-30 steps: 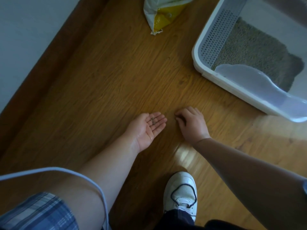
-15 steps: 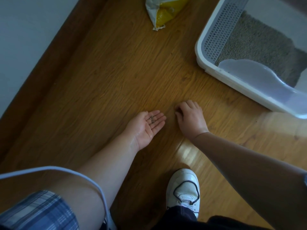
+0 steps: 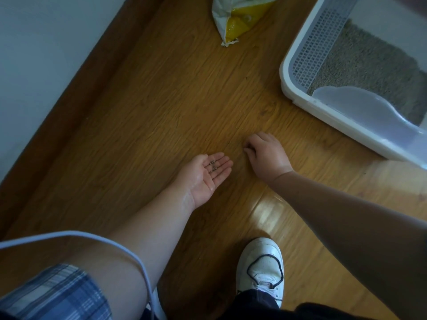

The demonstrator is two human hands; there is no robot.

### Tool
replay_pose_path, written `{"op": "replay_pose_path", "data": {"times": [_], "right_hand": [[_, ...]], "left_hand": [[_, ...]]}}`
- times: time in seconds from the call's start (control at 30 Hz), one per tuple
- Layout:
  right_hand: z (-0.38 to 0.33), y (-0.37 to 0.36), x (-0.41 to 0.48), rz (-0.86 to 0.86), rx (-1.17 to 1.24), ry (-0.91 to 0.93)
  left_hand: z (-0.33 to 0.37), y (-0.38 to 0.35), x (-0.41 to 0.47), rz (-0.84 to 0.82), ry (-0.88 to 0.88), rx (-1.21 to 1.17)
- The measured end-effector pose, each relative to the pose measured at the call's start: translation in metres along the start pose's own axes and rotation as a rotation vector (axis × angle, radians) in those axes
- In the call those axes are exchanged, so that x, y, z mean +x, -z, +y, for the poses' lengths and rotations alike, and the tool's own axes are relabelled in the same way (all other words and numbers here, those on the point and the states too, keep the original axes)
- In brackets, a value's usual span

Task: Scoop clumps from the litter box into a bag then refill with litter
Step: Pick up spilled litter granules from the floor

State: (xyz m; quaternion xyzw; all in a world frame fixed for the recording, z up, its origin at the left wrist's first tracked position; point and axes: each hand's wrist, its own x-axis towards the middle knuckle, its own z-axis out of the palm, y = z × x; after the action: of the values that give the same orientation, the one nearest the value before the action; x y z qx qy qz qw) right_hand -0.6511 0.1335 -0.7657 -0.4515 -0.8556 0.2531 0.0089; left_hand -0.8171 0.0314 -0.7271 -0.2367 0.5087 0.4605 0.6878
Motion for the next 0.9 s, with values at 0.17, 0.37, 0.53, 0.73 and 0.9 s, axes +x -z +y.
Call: {"op": "replay_pose_path", "data": {"times": [0.17,0.37,0.53,0.73,0.9], "right_hand": [[-0.001,0.000,0.001,0.015,-0.028,0.095],[-0.005,-0.002,0.003,0.025,-0.097,0.136],[-0.038,0.006,-0.011,0.046,0.178,0.150],[-0.032,0.005,-0.026,0.063,0.274,0.150],[0.013,0.016,-0.020,0.109,0.031,-0.226]], "left_hand": [[0.000,-0.001,0.001,-0.008,0.005,-0.010],[-0.001,-0.001,0.000,-0.014,0.007,0.001],[-0.003,-0.001,0.003,-0.014,-0.001,-0.022],[-0.005,-0.002,0.002,-0.034,-0.006,-0.020],[-0.003,0.000,0.002,-0.042,0.011,-0.006]]}}
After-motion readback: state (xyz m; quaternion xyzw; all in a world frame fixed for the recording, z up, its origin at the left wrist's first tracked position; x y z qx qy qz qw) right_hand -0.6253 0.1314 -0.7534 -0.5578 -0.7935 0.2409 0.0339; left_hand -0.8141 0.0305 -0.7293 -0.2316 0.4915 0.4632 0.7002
